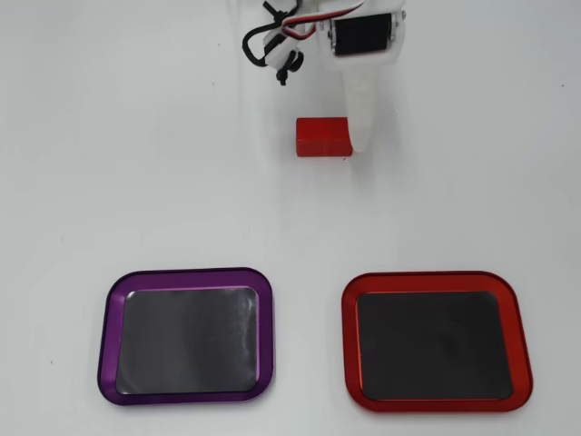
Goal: Grasp a red block and put it in the left red dish.
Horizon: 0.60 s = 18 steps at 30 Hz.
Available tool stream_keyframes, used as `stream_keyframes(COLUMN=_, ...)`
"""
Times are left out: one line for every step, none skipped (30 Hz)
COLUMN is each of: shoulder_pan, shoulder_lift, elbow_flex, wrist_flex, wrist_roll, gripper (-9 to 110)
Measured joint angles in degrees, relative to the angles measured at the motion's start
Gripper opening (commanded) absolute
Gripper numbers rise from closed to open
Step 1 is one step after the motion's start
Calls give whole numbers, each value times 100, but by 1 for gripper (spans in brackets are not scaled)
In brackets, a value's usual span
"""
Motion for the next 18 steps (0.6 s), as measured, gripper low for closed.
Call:
stream_keyframes(shoulder_pan=-9, shoulder_lift=0, elbow_flex=79, wrist_flex=-114, wrist_roll=0, gripper=28)
stream_keyframes(shoulder_pan=-35, shoulder_lift=0, elbow_flex=158, wrist_flex=-211, wrist_roll=9, gripper=28)
stream_keyframes(shoulder_pan=-79, shoulder_lift=0, elbow_flex=246, wrist_flex=-299, wrist_roll=0, gripper=28)
stream_keyframes(shoulder_pan=-88, shoulder_lift=0, elbow_flex=360, wrist_flex=-378, wrist_roll=0, gripper=28)
stream_keyframes(shoulder_pan=-97, shoulder_lift=0, elbow_flex=448, wrist_flex=-448, wrist_roll=0, gripper=28)
stream_keyframes(shoulder_pan=-79, shoulder_lift=0, elbow_flex=554, wrist_flex=-545, wrist_roll=0, gripper=28)
stream_keyframes(shoulder_pan=-62, shoulder_lift=0, elbow_flex=677, wrist_flex=-650, wrist_roll=0, gripper=28)
stream_keyframes(shoulder_pan=-18, shoulder_lift=0, elbow_flex=782, wrist_flex=-747, wrist_roll=0, gripper=28)
stream_keyframes(shoulder_pan=35, shoulder_lift=0, elbow_flex=870, wrist_flex=-888, wrist_roll=9, gripper=28)
stream_keyframes(shoulder_pan=114, shoulder_lift=0, elbow_flex=967, wrist_flex=-1020, wrist_roll=0, gripper=28)
stream_keyframes(shoulder_pan=176, shoulder_lift=0, elbow_flex=1037, wrist_flex=-1143, wrist_roll=-26, gripper=28)
stream_keyframes(shoulder_pan=255, shoulder_lift=0, elbow_flex=1107, wrist_flex=-1266, wrist_roll=-79, gripper=28)
stream_keyframes(shoulder_pan=325, shoulder_lift=0, elbow_flex=1178, wrist_flex=-1371, wrist_roll=-193, gripper=28)
stream_keyframes(shoulder_pan=396, shoulder_lift=0, elbow_flex=1230, wrist_flex=-1459, wrist_roll=-264, gripper=28)
stream_keyframes(shoulder_pan=466, shoulder_lift=0, elbow_flex=1266, wrist_flex=-1538, wrist_roll=-343, gripper=28)
stream_keyframes(shoulder_pan=536, shoulder_lift=0, elbow_flex=1283, wrist_flex=-1573, wrist_roll=-396, gripper=28)
stream_keyframes(shoulder_pan=606, shoulder_lift=0, elbow_flex=1283, wrist_flex=-1600, wrist_roll=-431, gripper=28)
stream_keyframes(shoulder_pan=677, shoulder_lift=0, elbow_flex=1283, wrist_flex=-1608, wrist_roll=-457, gripper=27)
